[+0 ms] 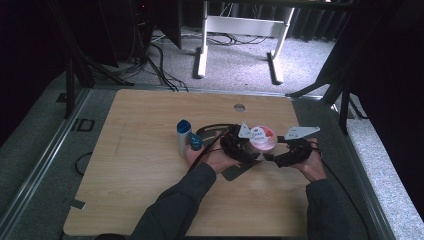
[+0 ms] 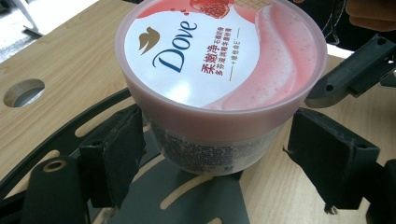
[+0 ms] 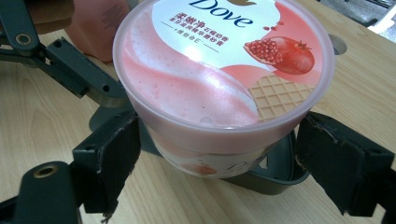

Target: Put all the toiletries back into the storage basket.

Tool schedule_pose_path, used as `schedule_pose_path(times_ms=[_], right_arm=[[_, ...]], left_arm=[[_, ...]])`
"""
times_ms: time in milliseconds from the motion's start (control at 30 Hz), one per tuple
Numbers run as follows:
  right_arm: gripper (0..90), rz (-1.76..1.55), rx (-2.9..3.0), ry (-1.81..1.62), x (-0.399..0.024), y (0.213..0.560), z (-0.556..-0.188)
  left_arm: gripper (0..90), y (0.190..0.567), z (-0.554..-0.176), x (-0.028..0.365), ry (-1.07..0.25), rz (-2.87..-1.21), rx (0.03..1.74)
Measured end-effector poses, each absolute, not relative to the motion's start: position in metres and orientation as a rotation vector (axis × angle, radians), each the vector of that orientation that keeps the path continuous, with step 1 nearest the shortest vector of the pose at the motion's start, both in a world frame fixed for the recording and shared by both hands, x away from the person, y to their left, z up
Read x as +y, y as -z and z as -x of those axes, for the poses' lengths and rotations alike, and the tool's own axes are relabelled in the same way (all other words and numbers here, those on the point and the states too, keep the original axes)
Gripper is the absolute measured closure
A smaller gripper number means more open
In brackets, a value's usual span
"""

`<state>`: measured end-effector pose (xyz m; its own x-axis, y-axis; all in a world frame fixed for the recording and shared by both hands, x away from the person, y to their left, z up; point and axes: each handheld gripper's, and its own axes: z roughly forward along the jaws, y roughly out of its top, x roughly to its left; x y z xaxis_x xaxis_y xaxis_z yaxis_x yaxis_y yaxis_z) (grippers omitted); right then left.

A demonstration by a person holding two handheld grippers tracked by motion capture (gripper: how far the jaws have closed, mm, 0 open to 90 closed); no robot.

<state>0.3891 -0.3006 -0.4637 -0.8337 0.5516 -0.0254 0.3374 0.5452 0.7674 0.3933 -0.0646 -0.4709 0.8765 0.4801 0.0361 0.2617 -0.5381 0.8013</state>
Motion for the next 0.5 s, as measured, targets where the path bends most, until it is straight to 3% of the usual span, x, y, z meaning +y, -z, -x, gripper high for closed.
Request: schedule_pose_path(times_ms=[500], right_arm=[[15.3,-0.763,2.552,-1.113,-0.298,0.473,-0.405]], left_arm=[[19.1,0.484,-0.406,-0.067,-0.326,-2.164,0.563]])
